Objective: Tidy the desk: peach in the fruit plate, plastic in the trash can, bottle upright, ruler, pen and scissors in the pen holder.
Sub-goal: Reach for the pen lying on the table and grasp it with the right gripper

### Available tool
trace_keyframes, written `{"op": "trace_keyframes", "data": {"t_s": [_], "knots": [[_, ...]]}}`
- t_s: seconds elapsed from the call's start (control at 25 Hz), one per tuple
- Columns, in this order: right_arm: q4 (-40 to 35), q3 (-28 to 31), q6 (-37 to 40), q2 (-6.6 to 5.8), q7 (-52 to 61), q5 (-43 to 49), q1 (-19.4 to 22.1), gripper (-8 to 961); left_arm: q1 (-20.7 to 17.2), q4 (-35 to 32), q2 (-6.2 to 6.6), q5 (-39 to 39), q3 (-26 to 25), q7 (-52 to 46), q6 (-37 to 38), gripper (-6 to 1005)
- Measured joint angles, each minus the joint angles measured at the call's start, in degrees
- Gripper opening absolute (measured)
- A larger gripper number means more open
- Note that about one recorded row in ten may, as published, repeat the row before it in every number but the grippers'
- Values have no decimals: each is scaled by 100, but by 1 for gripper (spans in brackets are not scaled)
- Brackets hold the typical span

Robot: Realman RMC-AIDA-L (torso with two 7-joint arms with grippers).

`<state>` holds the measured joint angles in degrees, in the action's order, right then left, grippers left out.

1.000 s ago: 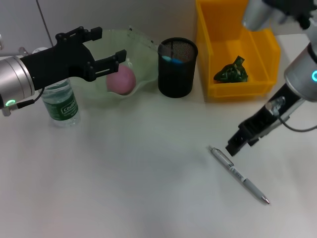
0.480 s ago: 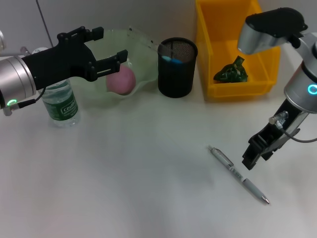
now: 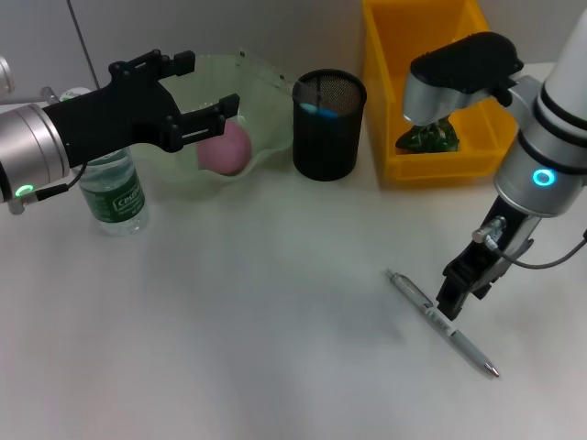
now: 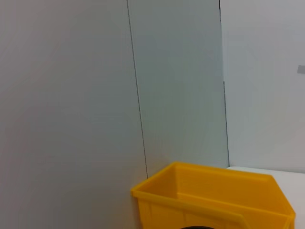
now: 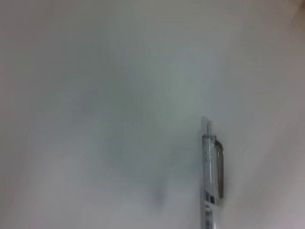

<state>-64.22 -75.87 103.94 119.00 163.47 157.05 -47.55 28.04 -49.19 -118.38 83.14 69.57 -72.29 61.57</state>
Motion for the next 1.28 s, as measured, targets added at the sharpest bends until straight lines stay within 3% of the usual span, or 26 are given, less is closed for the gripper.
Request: {"op": "trace_keyframes", "data": {"t_s": [1.28], "knots": [[674,-878,-1030,62,22,-264,-83,482,-16,7,-1,-30,0,14,1,802]]}}
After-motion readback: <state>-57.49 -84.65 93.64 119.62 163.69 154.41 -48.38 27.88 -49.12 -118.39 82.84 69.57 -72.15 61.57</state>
